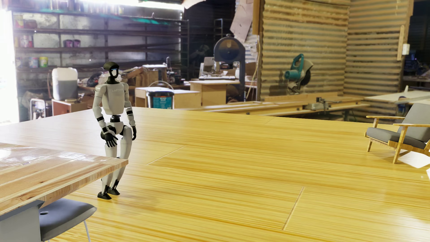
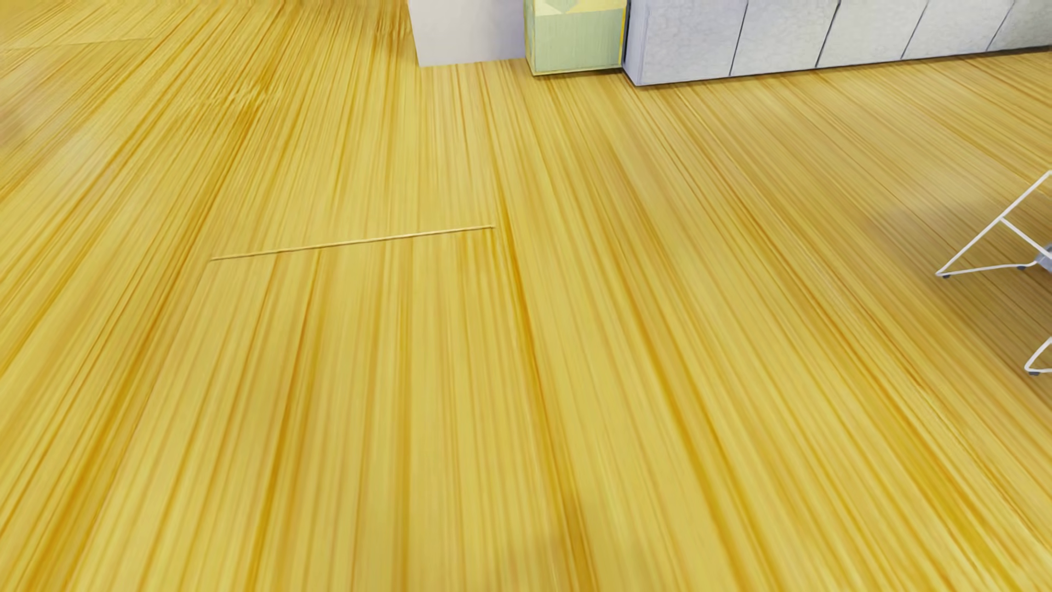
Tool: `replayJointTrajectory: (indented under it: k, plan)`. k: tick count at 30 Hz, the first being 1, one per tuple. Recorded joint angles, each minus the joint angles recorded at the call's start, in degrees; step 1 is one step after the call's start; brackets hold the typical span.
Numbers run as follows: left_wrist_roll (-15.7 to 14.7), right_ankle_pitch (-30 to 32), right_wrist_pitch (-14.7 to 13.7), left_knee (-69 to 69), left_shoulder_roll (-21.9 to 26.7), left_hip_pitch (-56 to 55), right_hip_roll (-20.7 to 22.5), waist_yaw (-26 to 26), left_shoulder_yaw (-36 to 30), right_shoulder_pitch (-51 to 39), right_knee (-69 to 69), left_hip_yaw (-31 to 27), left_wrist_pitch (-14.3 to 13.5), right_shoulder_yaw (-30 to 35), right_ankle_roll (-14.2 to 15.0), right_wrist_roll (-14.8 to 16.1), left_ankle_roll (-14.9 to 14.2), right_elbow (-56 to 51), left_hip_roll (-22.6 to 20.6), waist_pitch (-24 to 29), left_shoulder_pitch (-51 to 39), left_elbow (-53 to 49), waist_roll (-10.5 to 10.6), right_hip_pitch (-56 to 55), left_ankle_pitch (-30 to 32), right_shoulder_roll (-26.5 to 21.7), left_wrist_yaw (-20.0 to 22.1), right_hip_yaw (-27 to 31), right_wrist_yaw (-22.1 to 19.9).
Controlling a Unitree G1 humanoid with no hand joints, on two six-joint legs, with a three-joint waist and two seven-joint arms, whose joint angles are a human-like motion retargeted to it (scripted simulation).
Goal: Remain stationary
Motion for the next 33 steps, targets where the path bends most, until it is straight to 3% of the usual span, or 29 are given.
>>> replayJointTrajectory:
  k: [20, 33]
  plan:
    - [0.0, 0.5, 0.0, -0.3, 0.5, -0.8, -0.1, 0.6, 0.4, 0.0, 0.1, 0.0, 0.0, 2.0, 0.0, 0.0, 0.0, 0.4, 0.0, -0.3, 0.5, 0.5, -0.5, -1.1, 0.1, -0.3, 0.0, 0.0, 0.0]
    - [0.0, 1.9, 0.0, 2.2, 1.1, -1.3, -0.9, 0.5, 7.0, 1.7, 1.5, 0.0, 0.0, -4.5, 0.0, 0.0, 0.0, -1.2, 0.0, 1.0, 3.5, -1.7, -0.5, -1.9, -1.6, -0.7, 0.0, 0.0, 0.0]
